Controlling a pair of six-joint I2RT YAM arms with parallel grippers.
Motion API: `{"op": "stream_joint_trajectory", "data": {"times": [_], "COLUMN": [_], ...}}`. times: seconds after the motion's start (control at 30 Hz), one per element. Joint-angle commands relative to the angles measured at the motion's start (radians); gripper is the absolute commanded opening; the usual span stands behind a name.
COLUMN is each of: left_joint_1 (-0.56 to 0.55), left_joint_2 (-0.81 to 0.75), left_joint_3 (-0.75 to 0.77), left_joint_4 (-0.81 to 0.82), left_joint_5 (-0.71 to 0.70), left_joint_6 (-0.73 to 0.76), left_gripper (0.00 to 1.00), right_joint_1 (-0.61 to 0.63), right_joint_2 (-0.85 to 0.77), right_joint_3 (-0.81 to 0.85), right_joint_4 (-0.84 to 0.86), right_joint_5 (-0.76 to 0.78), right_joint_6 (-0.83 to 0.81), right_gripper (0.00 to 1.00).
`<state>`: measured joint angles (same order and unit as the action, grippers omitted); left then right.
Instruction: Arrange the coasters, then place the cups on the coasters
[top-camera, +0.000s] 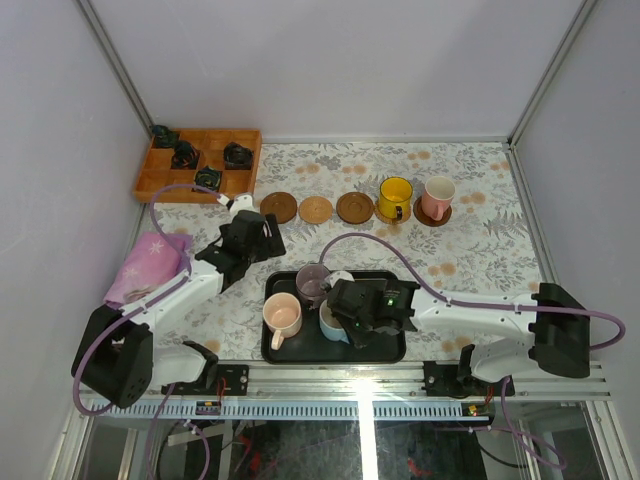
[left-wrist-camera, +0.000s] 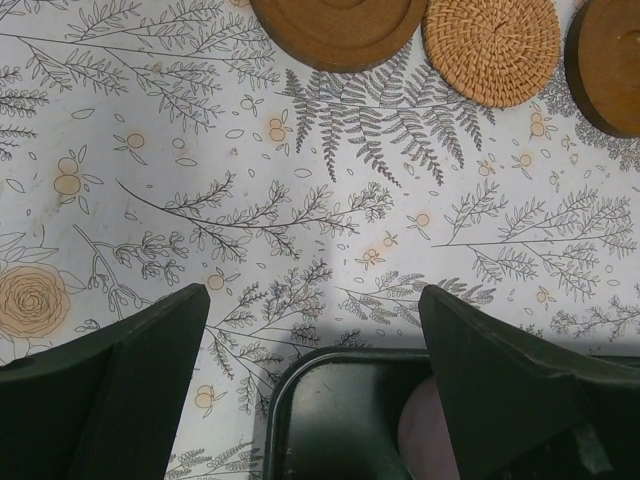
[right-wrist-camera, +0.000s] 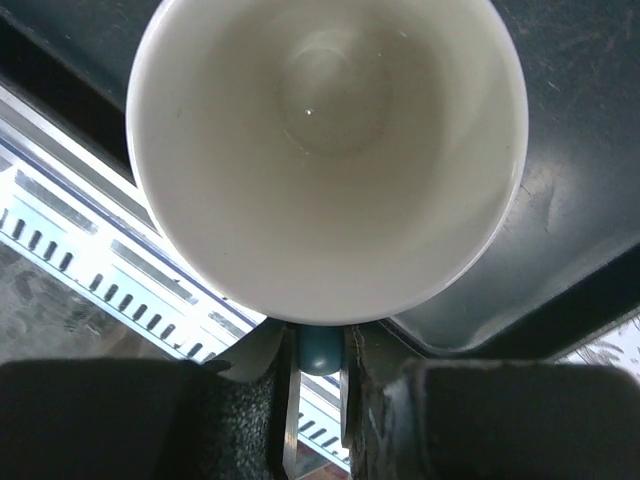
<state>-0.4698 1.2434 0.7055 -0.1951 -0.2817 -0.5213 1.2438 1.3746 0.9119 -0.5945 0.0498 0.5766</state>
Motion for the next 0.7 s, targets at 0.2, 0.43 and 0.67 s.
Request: {"op": "stream_joint_trajectory", "data": {"times": [0.2,0.43,0.67], "left_joint_1": [-0.01,-0.012,-0.012], "left_joint_2": [-0.035,-0.042,-0.031], "left_joint_3": [-0.003,0.008,0.022], "left_joint_4": [-0.011,-0.019,-0.024], "left_joint_5": [-0.053,-0.081,-0.098], "left_joint_6": [0.003,0.012,0.023], "left_gripper": [0.86,0.86,0.86], "right_joint_1": [0.016,-0.135,-0.366], "right_joint_2": [-0.154,-0.106,0.031], "right_joint_3": [0.142,0.226,0.339], "right_joint_4": [-0.202,-0.115,0.094], "right_joint_5": [0.361,0.481,0.435], "right_joint_6": [0.097,0.009,-0.164], "right_gripper": [0.0,0.0,0.0]}}
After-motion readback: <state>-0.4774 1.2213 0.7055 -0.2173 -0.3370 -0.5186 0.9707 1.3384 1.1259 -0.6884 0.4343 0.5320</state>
